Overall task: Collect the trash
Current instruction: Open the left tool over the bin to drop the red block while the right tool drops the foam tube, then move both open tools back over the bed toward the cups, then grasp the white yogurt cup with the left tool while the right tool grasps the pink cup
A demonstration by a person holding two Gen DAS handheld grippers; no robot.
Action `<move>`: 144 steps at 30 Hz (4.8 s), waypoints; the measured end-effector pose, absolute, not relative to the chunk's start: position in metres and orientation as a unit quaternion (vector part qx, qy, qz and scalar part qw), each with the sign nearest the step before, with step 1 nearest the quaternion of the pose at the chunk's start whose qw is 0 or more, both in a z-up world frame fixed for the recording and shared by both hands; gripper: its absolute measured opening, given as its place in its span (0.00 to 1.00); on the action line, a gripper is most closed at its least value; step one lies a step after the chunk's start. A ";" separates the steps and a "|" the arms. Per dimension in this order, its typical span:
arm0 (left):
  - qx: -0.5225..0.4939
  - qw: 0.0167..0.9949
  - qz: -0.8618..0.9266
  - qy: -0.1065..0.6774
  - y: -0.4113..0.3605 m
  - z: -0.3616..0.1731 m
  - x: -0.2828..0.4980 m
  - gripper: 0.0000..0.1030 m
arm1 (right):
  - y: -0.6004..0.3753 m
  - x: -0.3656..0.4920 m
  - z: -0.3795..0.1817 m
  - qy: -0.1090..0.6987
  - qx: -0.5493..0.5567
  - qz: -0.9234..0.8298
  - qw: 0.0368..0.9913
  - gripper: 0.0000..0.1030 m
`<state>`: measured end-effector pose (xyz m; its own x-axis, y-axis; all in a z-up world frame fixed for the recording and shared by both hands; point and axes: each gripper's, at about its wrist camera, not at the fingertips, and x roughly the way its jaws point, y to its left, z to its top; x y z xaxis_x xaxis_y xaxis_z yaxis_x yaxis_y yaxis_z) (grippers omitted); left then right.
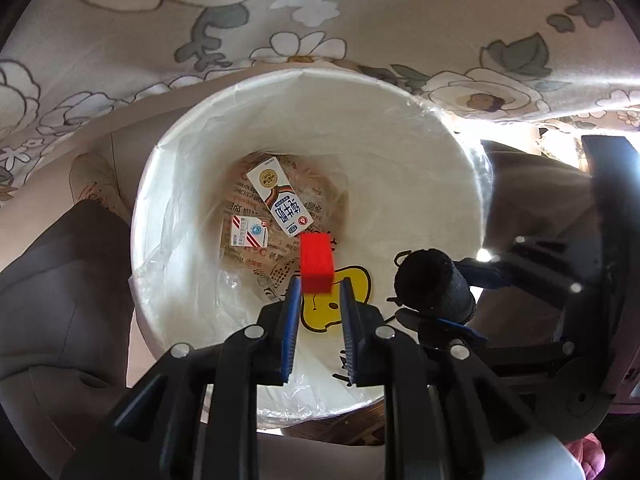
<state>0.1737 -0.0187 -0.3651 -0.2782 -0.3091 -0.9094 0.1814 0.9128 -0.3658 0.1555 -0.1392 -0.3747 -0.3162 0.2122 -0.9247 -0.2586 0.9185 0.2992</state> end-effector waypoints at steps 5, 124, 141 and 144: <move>-0.035 0.593 -0.199 0.780 -0.022 -0.372 0.172 0.21 | -0.135 0.153 -0.386 0.794 -0.027 0.204 0.572 0.42; -0.219 0.784 0.060 0.577 -0.093 -0.046 0.961 0.88 | -0.410 0.886 -0.060 0.582 -0.293 0.134 0.746 0.73; -0.221 0.770 0.124 0.585 -0.099 -0.116 1.025 0.88 | -0.418 0.938 -0.136 0.631 -0.283 0.182 0.699 0.71; -0.203 0.775 0.140 0.582 -0.100 -0.116 1.021 0.67 | -0.420 0.938 -0.139 0.636 -0.263 0.188 0.701 0.65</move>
<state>1.0214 -0.1000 -0.1160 0.2836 -0.0188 -0.9588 -0.4540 0.8780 -0.1515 0.9380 -0.4200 -0.1390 0.1200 -0.0707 -0.9903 -0.5973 0.7916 -0.1289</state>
